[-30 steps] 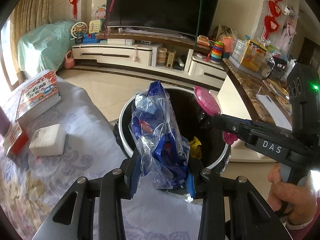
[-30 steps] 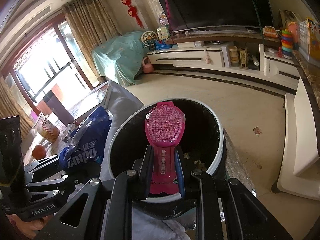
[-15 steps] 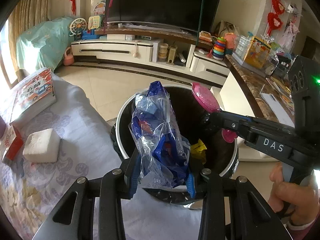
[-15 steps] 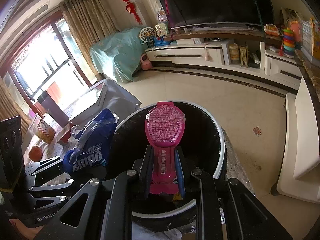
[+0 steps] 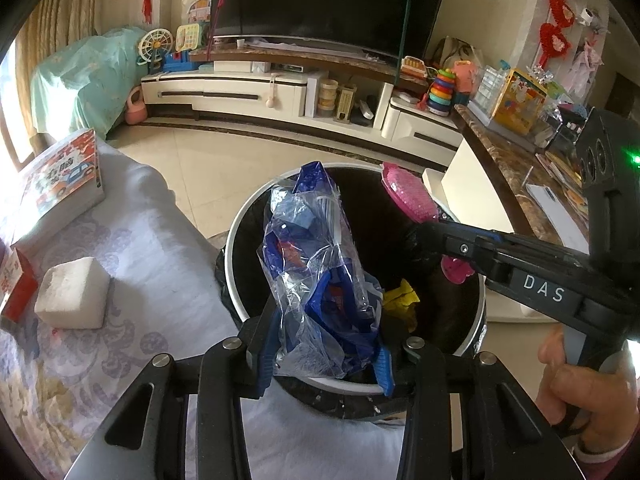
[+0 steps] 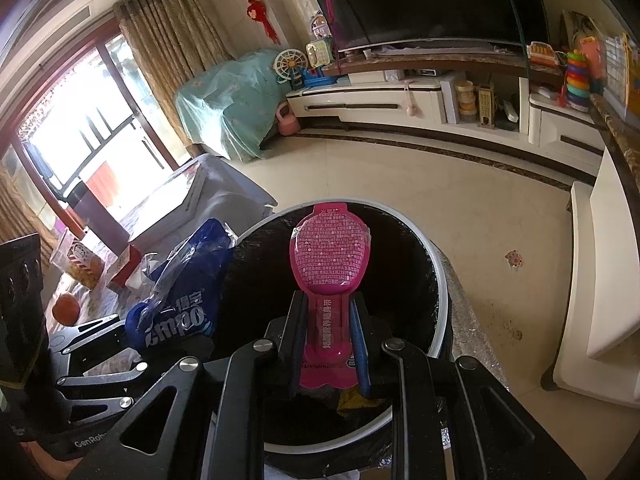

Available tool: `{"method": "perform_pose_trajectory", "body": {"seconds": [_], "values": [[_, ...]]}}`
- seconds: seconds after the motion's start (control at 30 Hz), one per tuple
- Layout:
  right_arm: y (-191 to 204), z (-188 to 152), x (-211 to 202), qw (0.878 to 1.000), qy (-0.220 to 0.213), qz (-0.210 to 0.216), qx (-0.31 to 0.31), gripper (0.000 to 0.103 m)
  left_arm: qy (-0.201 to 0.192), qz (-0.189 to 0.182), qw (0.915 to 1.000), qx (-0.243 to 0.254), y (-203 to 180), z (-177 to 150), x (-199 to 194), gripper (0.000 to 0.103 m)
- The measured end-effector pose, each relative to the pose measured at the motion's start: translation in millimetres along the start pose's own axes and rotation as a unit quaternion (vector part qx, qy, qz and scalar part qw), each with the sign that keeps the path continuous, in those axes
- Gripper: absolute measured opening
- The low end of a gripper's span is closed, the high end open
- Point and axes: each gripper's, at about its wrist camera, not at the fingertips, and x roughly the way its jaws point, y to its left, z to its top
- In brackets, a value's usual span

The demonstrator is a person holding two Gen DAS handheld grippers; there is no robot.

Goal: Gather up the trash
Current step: 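Open both tools to drop the blue bag and pink brush into the bin, then move both tools back over the table toward the milk carton and sponge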

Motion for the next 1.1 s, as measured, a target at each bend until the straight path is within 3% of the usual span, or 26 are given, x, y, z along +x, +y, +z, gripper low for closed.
{"method": "perform_pose_trajectory", "body": {"seconds": [0.33, 0.43, 0.5, 0.63, 0.7, 0.8, 1.1], "values": [[-1, 1, 3, 1.0, 0.001, -0.005, 0.003, 0.024, -0.002, 0.0, 1.0, -0.004, -1, 1, 0, 0.045], [-1, 1, 1, 1.0, -0.003, -0.006, 0.005, 0.026, -0.006, 0.006, 1.0, -0.002, 0, 0, -3, 0.052], [0, 1, -4, 1.0, -0.009, -0.003, 0.01, 0.037, -0.01, 0.01, 0.9999, -0.005, 1, -2, -7, 0.061], [4, -1, -16, 1.0, -0.027, 0.006, 0.011, 0.058, -0.022, 0.01, 0.9996, -0.018, 5, -13, -21, 0.066], [9, -4, -24, 0.999, -0.036, 0.011, 0.01, 0.079, -0.028, 0.012, 0.9992, -0.025, 9, -22, -29, 0.07], [19, -11, -34, 0.999, -0.048, 0.019, 0.004, 0.086, -0.037, 0.013, 0.9984, -0.041, 15, -39, -42, 0.074], [44, -32, -51, 0.997, -0.059, 0.046, 0.001, 0.09, -0.051, 0.034, 0.9945, -0.085, 38, -99, -81, 0.075]]}}
